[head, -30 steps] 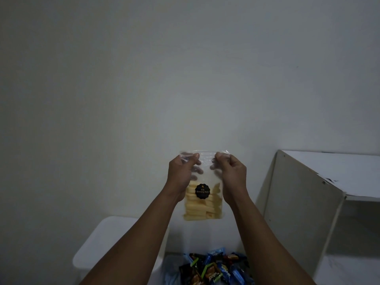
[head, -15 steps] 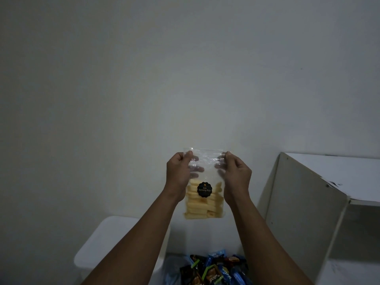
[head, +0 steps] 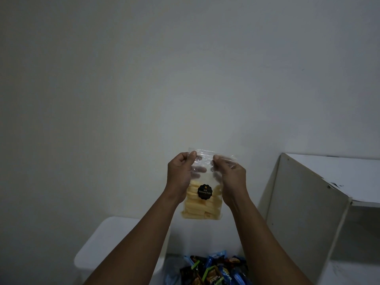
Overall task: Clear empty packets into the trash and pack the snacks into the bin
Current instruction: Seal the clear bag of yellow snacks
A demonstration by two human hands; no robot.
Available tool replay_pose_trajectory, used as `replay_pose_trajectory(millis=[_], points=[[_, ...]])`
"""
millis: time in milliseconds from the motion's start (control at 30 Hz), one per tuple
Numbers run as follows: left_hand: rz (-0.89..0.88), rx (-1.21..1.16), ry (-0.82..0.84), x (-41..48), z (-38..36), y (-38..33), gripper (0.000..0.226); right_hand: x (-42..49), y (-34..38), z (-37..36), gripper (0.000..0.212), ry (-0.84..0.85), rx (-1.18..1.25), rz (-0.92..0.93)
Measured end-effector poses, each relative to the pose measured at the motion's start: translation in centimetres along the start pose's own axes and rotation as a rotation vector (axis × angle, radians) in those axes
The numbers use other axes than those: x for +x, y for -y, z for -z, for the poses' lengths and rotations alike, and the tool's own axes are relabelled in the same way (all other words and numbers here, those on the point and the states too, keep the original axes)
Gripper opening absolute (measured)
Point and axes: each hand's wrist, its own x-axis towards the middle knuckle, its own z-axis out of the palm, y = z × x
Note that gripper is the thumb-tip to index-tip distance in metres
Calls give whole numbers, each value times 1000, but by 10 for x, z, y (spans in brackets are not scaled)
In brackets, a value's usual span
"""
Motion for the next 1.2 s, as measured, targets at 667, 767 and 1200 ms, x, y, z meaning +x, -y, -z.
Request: replay_pose_trajectory(millis=[667, 767, 1200], points=[[4, 65, 73, 2, 1, -1, 8, -3, -1, -3, 11, 92, -56, -22], [24, 57, 83, 1, 1, 0, 9, -2, 0, -2, 14, 80, -43, -35], [-36, 15, -68, 0, -13, 7, 9, -1, -7, -10, 12, -158, 72, -61]])
